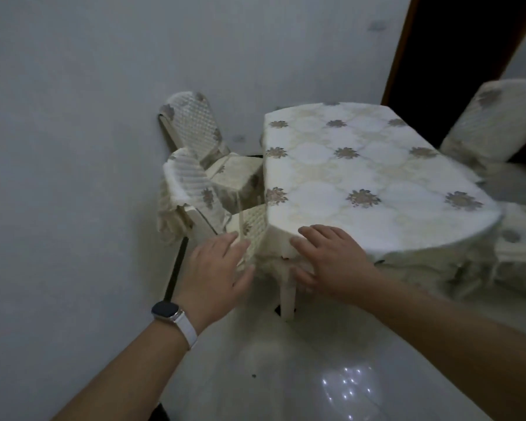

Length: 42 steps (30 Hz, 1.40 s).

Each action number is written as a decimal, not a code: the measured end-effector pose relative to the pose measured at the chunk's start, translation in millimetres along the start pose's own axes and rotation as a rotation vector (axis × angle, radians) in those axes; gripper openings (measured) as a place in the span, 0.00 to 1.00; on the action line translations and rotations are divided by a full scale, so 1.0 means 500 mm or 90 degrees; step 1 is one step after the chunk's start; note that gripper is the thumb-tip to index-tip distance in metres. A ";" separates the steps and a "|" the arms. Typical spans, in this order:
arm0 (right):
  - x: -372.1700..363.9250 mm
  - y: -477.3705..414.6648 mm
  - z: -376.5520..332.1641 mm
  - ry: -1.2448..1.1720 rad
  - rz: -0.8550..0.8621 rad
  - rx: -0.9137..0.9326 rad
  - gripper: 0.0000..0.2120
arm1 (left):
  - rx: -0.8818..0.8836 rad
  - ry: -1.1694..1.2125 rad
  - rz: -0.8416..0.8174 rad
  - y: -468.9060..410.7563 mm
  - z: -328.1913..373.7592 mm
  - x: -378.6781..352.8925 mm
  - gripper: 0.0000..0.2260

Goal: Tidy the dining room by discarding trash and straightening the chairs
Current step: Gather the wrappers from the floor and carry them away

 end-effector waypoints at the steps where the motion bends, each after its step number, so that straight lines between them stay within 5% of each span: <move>1: 0.014 0.022 0.034 0.004 0.011 -0.023 0.25 | -0.018 0.010 0.002 -0.027 0.037 -0.006 0.20; 15: 0.173 0.374 0.376 0.078 0.116 -0.344 0.25 | -0.395 0.142 0.051 -0.295 0.559 -0.074 0.21; 31: 0.356 0.507 0.699 0.225 0.158 -0.639 0.25 | -0.628 0.281 0.173 -0.608 0.953 -0.156 0.18; 42: 0.414 0.687 0.847 0.255 0.203 -0.767 0.26 | -0.750 0.320 0.103 -0.672 1.248 -0.181 0.18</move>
Point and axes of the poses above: each hand's wrist, its own y-axis away from the middle knuckle, its own x-axis out of the back of the hand, z = x × y, the point moved 7 cm from there along -y, towards the middle knuckle, and after that the axes turned 14 degrees about -y, right-handed, at the moved point
